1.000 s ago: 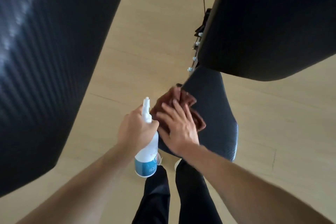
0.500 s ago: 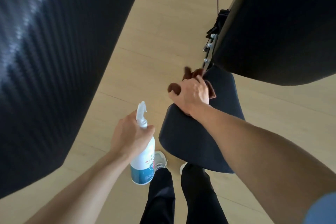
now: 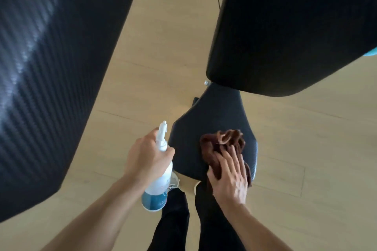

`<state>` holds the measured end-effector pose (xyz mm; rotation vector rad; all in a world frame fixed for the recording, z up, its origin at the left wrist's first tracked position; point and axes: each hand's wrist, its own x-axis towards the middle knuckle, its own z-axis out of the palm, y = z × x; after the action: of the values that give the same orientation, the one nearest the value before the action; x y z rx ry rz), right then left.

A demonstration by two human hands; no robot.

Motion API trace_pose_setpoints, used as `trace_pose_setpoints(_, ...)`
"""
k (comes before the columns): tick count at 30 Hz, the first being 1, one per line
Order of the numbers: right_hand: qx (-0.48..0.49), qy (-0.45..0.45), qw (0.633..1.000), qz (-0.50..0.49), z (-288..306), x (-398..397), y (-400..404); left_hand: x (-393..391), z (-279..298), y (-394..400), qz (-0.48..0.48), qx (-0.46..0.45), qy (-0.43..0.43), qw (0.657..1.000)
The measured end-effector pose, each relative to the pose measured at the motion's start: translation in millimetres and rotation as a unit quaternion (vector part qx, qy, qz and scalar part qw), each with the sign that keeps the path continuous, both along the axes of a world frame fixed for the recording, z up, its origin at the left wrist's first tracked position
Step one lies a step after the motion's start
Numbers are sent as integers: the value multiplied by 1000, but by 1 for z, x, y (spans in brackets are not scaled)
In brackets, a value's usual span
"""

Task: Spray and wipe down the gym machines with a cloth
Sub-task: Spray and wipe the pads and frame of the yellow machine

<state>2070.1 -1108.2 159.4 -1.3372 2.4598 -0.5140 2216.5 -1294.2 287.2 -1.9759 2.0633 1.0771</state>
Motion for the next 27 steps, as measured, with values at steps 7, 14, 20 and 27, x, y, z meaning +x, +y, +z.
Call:
trace_pose_setpoints(7,96,-44,976,-189,-7,-73,-88,-59,-1,-1,-56,-7,50,997)
trace_pose_setpoints(14,136,-226,907,-329,15,-127,-103,-80,-1,12,-95,-37,43,994)
trace_pose_setpoints(20,85,-268,800,-529,22,-74,-10,-79,-1,10,-51,-1,52,997)
trace_pose_setpoints(27,49,-161,945,-281,11,-117,-146,-54,-19,-10,121,77,61,988)
